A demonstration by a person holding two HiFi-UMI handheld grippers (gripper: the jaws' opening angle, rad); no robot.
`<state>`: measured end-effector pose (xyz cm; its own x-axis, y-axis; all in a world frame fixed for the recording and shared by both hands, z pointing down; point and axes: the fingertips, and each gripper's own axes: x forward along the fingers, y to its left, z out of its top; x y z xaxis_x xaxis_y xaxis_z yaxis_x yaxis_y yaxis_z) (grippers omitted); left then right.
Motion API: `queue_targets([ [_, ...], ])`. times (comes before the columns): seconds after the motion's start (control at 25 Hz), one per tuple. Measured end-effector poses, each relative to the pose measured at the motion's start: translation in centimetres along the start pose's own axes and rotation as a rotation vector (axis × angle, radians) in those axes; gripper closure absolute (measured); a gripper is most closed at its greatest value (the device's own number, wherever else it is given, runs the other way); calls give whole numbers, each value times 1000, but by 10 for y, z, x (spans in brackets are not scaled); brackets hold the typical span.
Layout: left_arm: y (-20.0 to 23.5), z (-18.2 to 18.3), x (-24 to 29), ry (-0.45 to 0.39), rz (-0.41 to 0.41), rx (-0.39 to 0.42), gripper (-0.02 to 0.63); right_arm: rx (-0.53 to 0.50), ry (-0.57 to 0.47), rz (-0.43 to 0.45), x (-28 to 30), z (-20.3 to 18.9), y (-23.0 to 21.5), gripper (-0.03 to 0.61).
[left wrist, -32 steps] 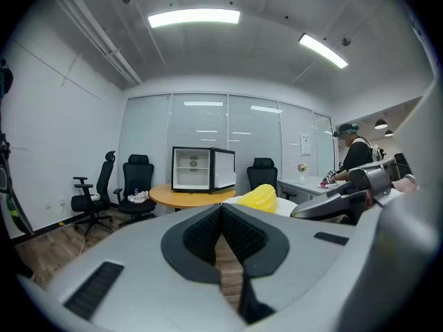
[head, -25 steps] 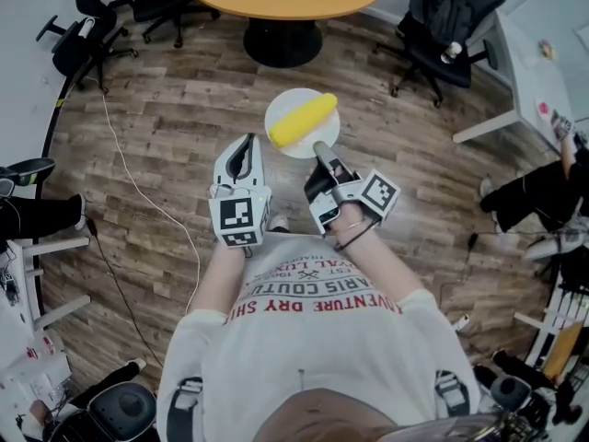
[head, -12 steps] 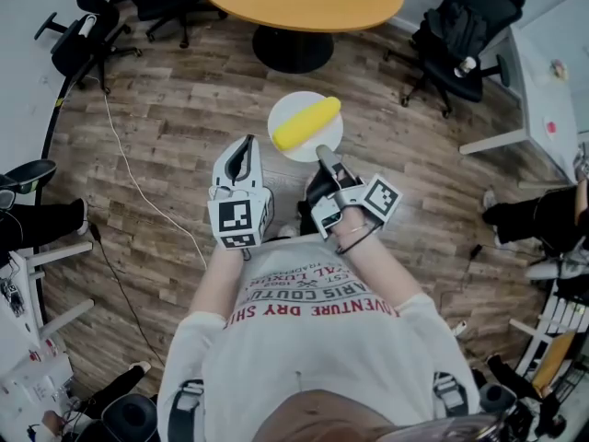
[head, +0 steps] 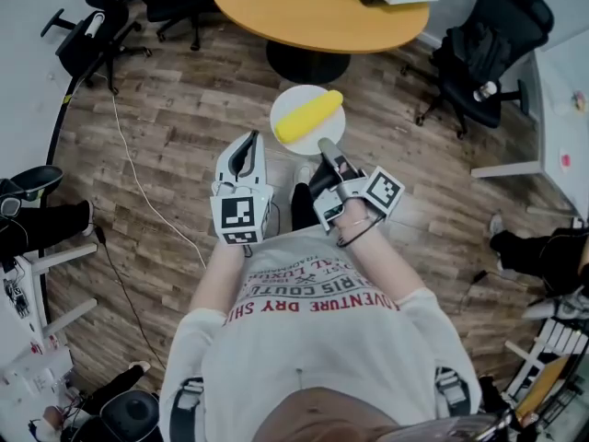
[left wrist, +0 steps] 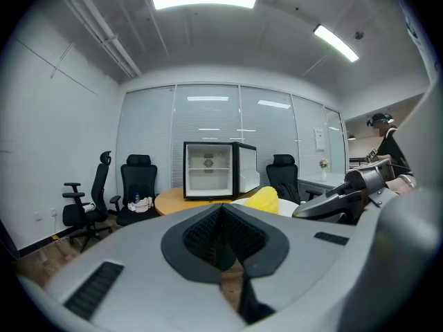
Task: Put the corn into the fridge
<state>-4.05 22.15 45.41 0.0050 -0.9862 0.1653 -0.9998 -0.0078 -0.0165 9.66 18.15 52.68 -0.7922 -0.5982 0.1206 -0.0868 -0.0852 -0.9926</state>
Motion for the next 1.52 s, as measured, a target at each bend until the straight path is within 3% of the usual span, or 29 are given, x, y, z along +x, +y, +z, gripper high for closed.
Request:
queue_targets([
  [0.56,49,58,205,-40,14,32,586,-13,40,18,168,133,36,534],
  [0.76,53,71,255,-48,2,56,586,-29,41,2,203,170,44,534],
  [1.12,70,83,318,-44,-32,36,586,-1,1,-4,246,203,48,534],
  [1.52,89,99,418,-53,-155,55,586,8,-137,-19,302,265,57,531],
])
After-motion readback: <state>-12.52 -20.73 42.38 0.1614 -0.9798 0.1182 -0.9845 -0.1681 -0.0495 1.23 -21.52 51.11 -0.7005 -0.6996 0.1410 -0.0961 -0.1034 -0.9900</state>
